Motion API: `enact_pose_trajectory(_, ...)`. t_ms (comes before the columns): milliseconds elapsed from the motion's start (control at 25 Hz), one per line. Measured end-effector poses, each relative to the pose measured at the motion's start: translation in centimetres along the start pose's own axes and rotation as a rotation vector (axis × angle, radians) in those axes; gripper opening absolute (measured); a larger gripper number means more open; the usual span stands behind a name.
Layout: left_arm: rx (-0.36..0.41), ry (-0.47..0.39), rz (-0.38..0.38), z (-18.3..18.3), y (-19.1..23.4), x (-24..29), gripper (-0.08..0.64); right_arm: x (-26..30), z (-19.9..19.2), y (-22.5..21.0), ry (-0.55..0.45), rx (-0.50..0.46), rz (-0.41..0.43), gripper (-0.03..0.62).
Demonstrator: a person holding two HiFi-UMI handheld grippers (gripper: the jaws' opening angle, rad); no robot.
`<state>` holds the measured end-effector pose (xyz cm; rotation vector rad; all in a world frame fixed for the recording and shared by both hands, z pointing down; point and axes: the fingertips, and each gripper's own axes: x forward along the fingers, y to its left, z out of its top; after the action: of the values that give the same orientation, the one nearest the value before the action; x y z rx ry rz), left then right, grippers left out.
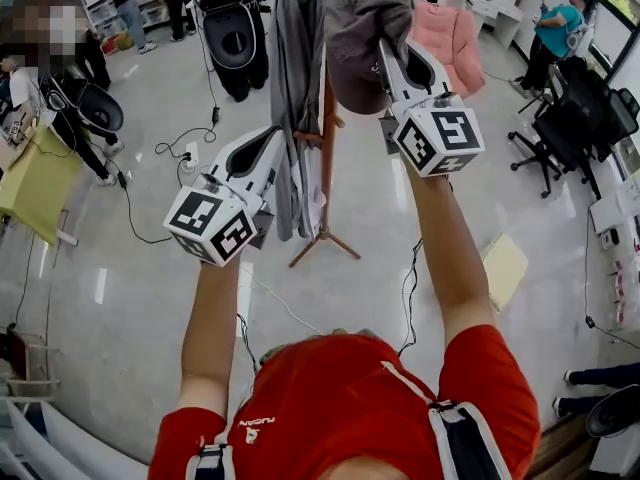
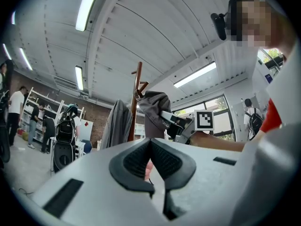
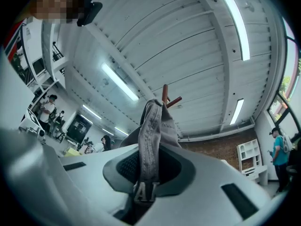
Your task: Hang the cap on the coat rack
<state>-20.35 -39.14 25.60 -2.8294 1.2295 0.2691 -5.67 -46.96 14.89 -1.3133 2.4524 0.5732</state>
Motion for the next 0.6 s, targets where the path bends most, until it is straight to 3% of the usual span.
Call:
enact_pose_trajectory(280, -0.018, 0.005, -0.007, -0.6, 0.4, 0.1, 0.009, -0.1, -2.8, 0.2, 0.092, -0.019, 0.006, 0.134)
enact_pose_trajectory(480, -0.007, 0.004, -0.006, -0.6, 0.4, 0.5, 0.009, -1.2, -4.2, 0.5, 0.146, -0.019, 0.036, 0.238)
enact_pose_trajectory(600, 0.014, -0.003, -0.001, -0.5, 0.6, 0.5, 0.009, -2.4, -4.6, 1.2, 0.152, -0.013, 0.047, 0.255)
